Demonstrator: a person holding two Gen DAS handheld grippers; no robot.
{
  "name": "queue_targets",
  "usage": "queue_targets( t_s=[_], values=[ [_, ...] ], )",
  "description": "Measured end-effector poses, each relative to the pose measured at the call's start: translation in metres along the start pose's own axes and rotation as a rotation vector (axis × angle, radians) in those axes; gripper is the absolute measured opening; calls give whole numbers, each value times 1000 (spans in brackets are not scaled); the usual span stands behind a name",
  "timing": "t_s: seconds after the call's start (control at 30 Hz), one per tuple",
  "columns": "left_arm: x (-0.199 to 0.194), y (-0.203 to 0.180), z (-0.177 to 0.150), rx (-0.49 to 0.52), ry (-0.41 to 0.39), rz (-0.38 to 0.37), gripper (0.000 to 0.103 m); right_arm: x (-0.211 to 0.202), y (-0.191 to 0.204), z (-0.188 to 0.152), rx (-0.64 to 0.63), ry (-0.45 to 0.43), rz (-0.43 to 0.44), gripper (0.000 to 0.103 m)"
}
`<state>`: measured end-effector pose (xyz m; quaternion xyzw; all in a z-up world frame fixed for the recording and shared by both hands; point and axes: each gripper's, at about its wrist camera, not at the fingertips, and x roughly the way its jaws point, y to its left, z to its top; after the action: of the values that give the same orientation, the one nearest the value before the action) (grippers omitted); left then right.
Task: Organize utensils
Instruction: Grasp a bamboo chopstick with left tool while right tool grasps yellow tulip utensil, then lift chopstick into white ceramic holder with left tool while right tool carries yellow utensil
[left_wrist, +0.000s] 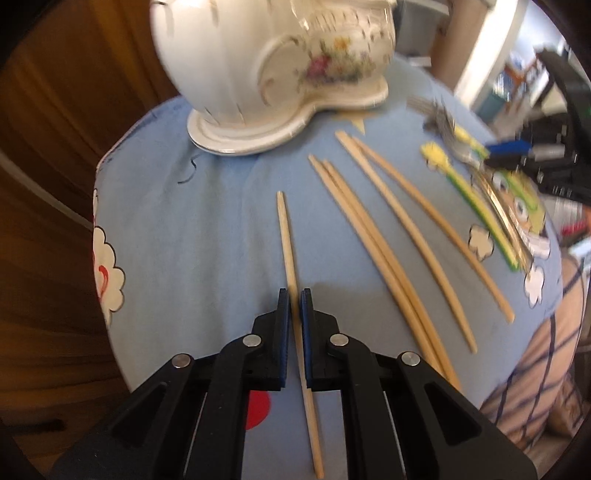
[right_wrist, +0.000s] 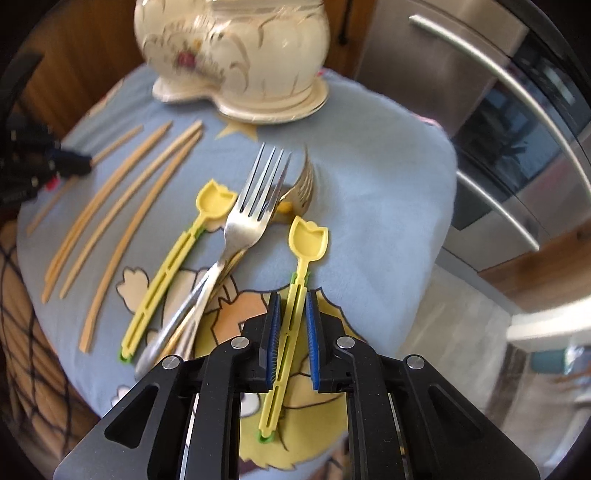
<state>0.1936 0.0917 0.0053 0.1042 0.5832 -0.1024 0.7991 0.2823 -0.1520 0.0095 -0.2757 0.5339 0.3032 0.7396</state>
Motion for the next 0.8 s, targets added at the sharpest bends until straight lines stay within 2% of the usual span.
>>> queue_targets(
  t_s=[0.07, 0.2, 0.27, 0.37, 0.5, 0.6, 0.7, 0.8],
  values=[
    [2, -1, 7, 27, 76, 1, 7, 3, -1, 7, -19, 55, 3, 17],
    [4, -5, 17, 57, 155, -5, 7, 8, -1, 18, -41, 132, 4, 20],
    [4, -5, 19, 57, 168, -14, 7, 9, 0, 19, -47, 139, 3, 19],
    [4, -4, 25, 49, 160, -22, 6, 9, 0, 16, -44, 124, 19, 11],
    [-1, 6, 15, 11, 79, -25, 5, 5, -10, 12, 3, 83, 55, 11],
    [-14, 10, 4, -34, -20, -47, 5, -1, -26, 10, 58, 30, 64, 11],
    [-34, 19, -11, -93, -135, -91, 5, -19, -45, 11, 123, -72, 97, 11],
    [-54, 26, -21, -135, -229, -103, 5, -43, -58, 13, 180, -199, 123, 11]
  ],
)
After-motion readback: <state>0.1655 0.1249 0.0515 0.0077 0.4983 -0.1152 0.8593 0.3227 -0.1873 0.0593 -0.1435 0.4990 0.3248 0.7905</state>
